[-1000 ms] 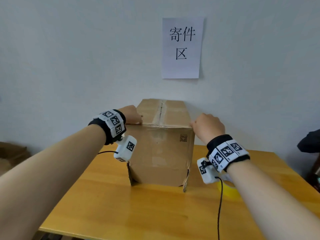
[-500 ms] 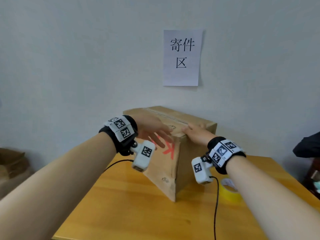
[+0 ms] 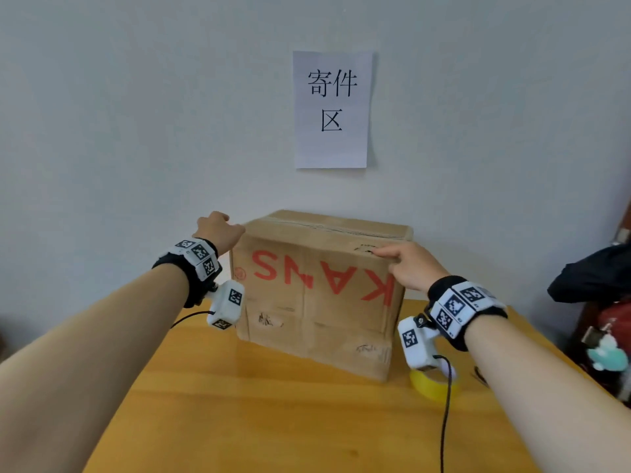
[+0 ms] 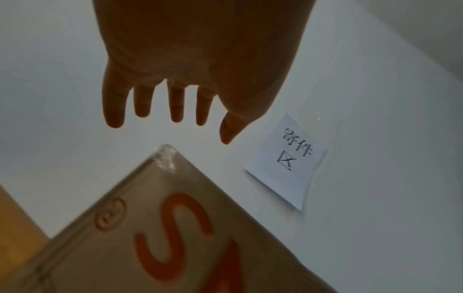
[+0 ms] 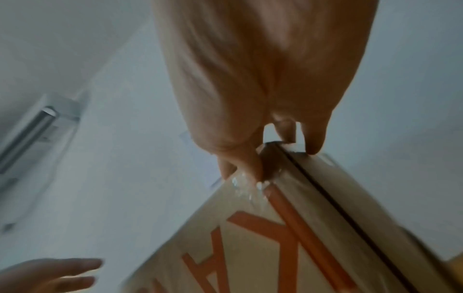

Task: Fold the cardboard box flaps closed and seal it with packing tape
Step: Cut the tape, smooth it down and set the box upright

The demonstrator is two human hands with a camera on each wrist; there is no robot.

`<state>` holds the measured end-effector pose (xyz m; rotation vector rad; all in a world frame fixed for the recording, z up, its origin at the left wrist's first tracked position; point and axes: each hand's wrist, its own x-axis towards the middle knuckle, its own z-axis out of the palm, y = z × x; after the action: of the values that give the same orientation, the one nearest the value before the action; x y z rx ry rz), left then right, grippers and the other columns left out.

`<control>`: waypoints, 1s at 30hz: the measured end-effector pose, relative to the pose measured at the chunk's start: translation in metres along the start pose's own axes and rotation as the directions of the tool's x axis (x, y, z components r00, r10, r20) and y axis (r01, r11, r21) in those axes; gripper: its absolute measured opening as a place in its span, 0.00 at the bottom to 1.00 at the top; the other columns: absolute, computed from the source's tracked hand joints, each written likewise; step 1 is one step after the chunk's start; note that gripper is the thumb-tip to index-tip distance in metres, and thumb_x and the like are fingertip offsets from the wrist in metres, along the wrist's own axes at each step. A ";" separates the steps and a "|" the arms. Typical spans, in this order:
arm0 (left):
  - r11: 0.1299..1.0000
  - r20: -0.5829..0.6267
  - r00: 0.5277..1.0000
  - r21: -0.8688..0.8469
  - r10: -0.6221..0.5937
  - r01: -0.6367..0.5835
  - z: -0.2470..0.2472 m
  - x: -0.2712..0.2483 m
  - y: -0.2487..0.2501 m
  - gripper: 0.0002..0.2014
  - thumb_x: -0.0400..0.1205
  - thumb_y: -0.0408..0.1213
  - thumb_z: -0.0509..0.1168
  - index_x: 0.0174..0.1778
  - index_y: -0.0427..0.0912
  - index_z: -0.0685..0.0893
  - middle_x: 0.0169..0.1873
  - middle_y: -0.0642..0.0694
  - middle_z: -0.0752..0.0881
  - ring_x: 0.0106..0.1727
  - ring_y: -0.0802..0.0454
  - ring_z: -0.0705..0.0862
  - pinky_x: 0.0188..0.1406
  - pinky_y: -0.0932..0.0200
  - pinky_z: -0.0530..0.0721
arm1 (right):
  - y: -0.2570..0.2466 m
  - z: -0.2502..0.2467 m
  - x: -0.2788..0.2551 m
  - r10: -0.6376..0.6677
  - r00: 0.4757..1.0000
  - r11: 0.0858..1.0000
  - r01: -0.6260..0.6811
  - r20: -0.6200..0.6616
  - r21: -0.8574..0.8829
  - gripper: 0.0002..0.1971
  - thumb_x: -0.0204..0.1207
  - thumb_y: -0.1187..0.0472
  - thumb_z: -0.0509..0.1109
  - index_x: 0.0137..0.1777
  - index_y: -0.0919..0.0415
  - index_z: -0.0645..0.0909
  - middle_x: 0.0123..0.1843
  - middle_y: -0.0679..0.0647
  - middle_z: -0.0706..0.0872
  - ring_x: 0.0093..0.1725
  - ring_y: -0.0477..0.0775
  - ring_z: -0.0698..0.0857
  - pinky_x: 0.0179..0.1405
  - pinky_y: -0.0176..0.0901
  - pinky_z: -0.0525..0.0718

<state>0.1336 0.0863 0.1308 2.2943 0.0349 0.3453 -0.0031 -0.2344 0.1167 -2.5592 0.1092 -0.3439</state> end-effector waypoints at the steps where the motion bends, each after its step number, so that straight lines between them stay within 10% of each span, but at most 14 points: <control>1: 1.000 0.015 1.000 -0.010 0.019 -0.019 0.004 0.003 -0.002 0.28 0.83 0.44 0.66 0.79 0.39 0.73 0.78 0.36 0.71 0.73 0.36 0.76 0.71 0.45 0.75 | 0.008 -0.002 0.001 0.019 0.999 1.000 -0.019 -0.039 0.007 0.28 0.82 0.75 0.58 0.74 0.48 0.82 0.82 0.50 0.73 0.77 0.56 0.76 0.64 0.40 0.78; 3: 0.998 0.057 0.997 -0.036 0.046 -0.044 0.015 0.010 -0.002 0.27 0.85 0.44 0.65 0.79 0.38 0.73 0.78 0.38 0.73 0.76 0.38 0.74 0.73 0.45 0.73 | 0.018 -0.003 0.006 0.032 0.996 0.999 -0.030 -0.079 0.029 0.28 0.81 0.75 0.58 0.73 0.49 0.83 0.81 0.49 0.75 0.72 0.55 0.79 0.51 0.31 0.78; 8: 0.981 0.074 0.996 -0.187 -0.047 0.060 0.035 0.024 -0.008 0.22 0.85 0.37 0.61 0.77 0.41 0.78 0.73 0.40 0.79 0.73 0.36 0.76 0.73 0.39 0.76 | 0.029 0.004 0.021 0.044 0.989 0.991 -0.026 -0.141 0.128 0.20 0.86 0.53 0.66 0.77 0.52 0.79 0.79 0.47 0.77 0.79 0.51 0.73 0.76 0.45 0.68; 14: 0.967 0.023 0.999 -0.248 -0.050 0.054 0.043 0.028 -0.021 0.20 0.86 0.48 0.62 0.73 0.50 0.81 0.64 0.43 0.84 0.64 0.36 0.82 0.52 0.41 0.88 | 0.047 0.014 0.038 0.137 0.971 0.969 -0.090 -0.197 0.229 0.31 0.85 0.49 0.67 0.85 0.57 0.64 0.88 0.51 0.62 0.84 0.54 0.66 0.78 0.46 0.66; 18: 0.971 -0.125 0.992 -0.233 0.015 -0.044 0.050 0.019 -0.024 0.11 0.85 0.44 0.63 0.35 0.55 0.82 0.37 0.49 0.85 0.49 0.39 0.83 0.53 0.53 0.82 | 0.051 0.023 0.046 0.299 0.937 0.896 -0.210 -0.180 0.392 0.41 0.82 0.43 0.68 0.87 0.62 0.56 0.80 0.54 0.73 0.78 0.60 0.74 0.67 0.48 0.74; 20: 0.964 -0.198 0.980 -0.256 0.018 -0.069 0.048 0.007 -0.026 0.13 0.83 0.44 0.64 0.31 0.54 0.80 0.31 0.53 0.80 0.44 0.43 0.79 0.49 0.55 0.78 | 0.054 0.028 0.050 0.327 0.930 0.864 -0.222 -0.168 0.451 0.34 0.80 0.43 0.71 0.79 0.62 0.68 0.70 0.50 0.80 0.69 0.58 0.80 0.61 0.47 0.77; 25: 0.926 -0.232 0.972 -0.371 -0.025 -0.064 0.043 -0.005 -0.050 0.22 0.84 0.54 0.61 0.67 0.45 0.85 0.60 0.48 0.87 0.61 0.47 0.83 0.62 0.52 0.80 | 0.065 0.057 0.049 0.269 0.963 0.838 -0.220 -0.027 0.499 0.14 0.75 0.53 0.80 0.57 0.52 0.83 0.55 0.49 0.89 0.57 0.54 0.87 0.61 0.51 0.84; 30: 0.895 0.138 0.972 -0.384 -0.188 0.228 0.065 -0.018 -0.081 0.36 0.82 0.64 0.60 0.78 0.41 0.71 0.72 0.38 0.78 0.69 0.37 0.79 0.65 0.35 0.80 | 0.089 0.096 0.043 0.400 0.890 0.762 -0.455 0.218 0.461 0.27 0.73 0.49 0.81 0.68 0.59 0.81 0.64 0.53 0.87 0.63 0.58 0.85 0.66 0.54 0.81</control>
<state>0.1393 0.0922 0.0260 1.8772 0.1473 0.1134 0.0633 -0.2665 0.0004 -1.9488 0.4936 -0.0403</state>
